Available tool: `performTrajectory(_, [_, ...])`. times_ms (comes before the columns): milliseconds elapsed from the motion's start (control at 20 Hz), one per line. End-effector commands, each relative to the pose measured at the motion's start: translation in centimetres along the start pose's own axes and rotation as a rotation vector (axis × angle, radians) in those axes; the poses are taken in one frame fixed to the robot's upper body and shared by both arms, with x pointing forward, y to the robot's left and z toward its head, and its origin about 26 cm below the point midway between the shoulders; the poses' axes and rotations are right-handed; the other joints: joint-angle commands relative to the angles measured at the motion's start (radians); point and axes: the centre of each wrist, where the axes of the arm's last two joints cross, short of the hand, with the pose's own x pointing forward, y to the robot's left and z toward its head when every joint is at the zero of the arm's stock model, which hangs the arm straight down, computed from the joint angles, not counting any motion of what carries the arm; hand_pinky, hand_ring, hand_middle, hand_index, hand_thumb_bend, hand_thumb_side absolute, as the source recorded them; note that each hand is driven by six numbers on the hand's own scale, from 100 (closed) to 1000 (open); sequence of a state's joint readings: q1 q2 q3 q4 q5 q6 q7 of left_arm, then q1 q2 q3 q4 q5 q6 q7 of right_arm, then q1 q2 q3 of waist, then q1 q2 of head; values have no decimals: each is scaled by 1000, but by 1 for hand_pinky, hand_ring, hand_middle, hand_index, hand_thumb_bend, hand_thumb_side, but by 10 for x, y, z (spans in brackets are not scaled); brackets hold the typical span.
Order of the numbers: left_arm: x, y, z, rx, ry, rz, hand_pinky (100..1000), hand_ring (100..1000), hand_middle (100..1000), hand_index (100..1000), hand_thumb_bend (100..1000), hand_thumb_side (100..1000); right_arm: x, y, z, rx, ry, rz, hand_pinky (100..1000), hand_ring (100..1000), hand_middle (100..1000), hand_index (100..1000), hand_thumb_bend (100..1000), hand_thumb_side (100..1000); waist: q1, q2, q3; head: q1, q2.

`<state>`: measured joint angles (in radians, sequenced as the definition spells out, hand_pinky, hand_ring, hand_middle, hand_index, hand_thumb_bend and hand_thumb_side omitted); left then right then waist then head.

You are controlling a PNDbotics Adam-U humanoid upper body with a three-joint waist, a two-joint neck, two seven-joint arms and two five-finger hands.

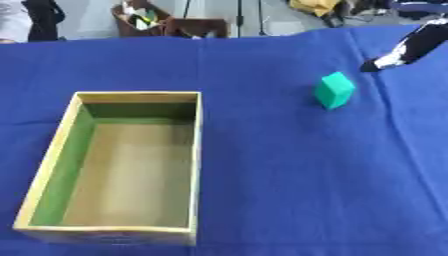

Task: Pick up objects on the table and place them in the box.

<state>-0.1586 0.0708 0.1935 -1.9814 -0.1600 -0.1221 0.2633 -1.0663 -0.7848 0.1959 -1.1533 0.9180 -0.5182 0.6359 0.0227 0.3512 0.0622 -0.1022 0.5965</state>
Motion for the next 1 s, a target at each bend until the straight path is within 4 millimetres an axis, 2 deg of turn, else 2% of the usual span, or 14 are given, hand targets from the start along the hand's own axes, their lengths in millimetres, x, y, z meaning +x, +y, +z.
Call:
performTrajectory(50, [7,0,-4,-15,-32,-1,100,356,417,502,100,884,-1,-6,-2,124,-86,94,825,966,936,1000,465,669,0,-17,3,-9,-11])
performTrajectory(300, [7,-1,-5,-22,-34,3,100,357,418,503,100,885,5,-3,-13,184,-129,107,822,959,945,1000,403,636,-3,-15,9,-18,-16])
performTrajectory(800, [8,-2,-6,-32,-37,7,100,357,420,503,100,886,12,4,-21,258,-175,120,822,965,935,1000,380,607,-7,-9,14,-23,-20])
performTrajectory(1000, [8,-2,-6,-33,-36,5,100,358,421,503,100,886,11,5,-18,293,-167,135,821,955,946,1000,364,599,-9,-7,14,-21,-18])
